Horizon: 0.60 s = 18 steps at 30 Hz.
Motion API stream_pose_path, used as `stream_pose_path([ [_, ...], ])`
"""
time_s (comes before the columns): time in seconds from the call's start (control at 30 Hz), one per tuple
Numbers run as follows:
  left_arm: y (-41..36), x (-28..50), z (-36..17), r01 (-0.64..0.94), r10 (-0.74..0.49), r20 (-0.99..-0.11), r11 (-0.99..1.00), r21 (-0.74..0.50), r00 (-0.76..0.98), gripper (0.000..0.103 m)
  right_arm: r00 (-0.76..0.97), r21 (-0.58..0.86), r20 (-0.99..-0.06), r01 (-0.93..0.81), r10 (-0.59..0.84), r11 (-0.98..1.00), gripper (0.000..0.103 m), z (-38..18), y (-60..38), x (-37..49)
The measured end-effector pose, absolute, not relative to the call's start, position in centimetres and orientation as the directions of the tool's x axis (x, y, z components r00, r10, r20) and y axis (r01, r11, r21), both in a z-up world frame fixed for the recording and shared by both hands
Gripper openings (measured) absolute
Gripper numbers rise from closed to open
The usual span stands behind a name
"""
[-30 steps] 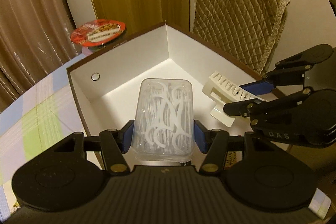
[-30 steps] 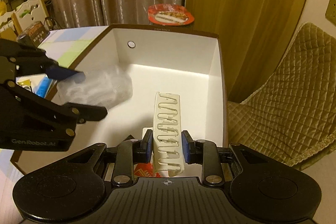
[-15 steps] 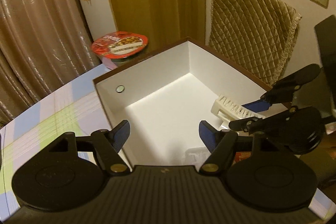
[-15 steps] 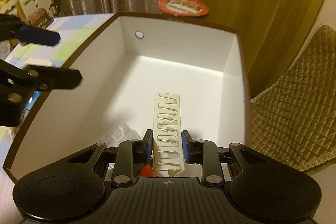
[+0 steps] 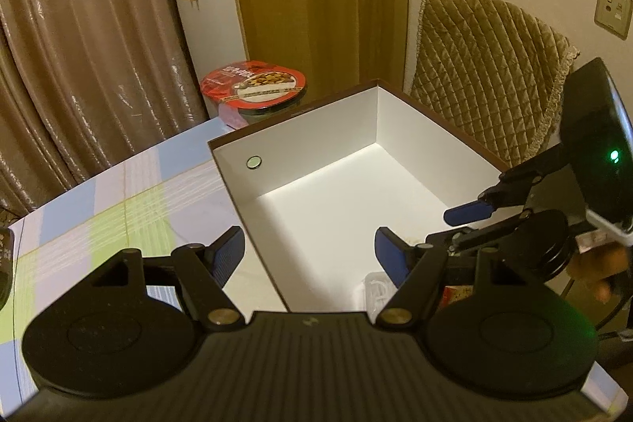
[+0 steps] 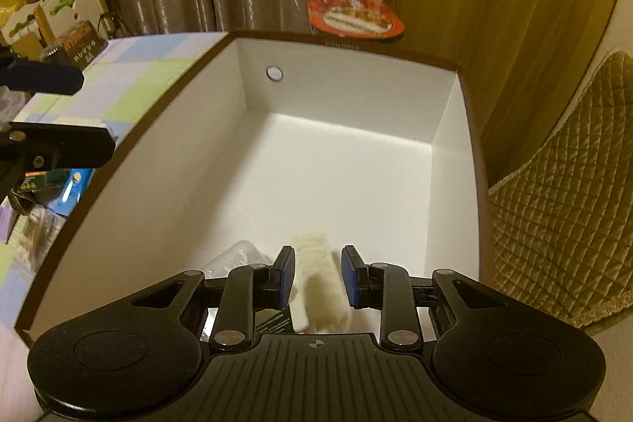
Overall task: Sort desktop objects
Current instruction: 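Open the left tool while the right tool opens, dropping both items into the box, then withdraw both tools from the box back over the table items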
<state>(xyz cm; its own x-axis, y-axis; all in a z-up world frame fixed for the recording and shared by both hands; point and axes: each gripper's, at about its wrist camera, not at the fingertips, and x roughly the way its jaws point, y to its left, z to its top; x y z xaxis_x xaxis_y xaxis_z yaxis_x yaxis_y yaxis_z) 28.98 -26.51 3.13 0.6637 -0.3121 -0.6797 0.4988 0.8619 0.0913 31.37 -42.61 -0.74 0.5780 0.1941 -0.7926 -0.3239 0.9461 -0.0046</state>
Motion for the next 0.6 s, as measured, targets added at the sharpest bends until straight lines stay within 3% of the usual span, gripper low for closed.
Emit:
stream_pose_path([
  [0.5, -22.5, 24.5, 4.2, 0.446, -0.309, -0.657, 0.894, 0.046, 0.688, 0.069, 0.705, 0.015, -0.686, -0.233, 0.180, 0.972, 0.031, 4.3, -40.9, 24.8],
  [0.53, -22.1, 24.0, 4.3, 0.442, -0.310, -0.656, 0.896, 0.040, 0.688, 0.069, 0.712, 0.020, -0.680, -0.219, 0.173, 0.976, 0.043, 4.5, -40.8, 24.2],
  [0.57, -21.6, 23.4, 4.3, 0.439, -0.312, -0.655, 0.898, 0.034, 0.688, 0.070, 0.722, 0.024, -0.671, -0.203, 0.166, 0.979, 0.090, 4.8, -40.7, 23.4],
  [0.6, -21.2, 22.9, 4.3, 0.436, -0.313, -0.655, 0.900, 0.027, 0.688, 0.071, 0.736, 0.021, -0.659, -0.189, 0.156, 0.982, 0.103, 5.0, -40.6, 22.7],
])
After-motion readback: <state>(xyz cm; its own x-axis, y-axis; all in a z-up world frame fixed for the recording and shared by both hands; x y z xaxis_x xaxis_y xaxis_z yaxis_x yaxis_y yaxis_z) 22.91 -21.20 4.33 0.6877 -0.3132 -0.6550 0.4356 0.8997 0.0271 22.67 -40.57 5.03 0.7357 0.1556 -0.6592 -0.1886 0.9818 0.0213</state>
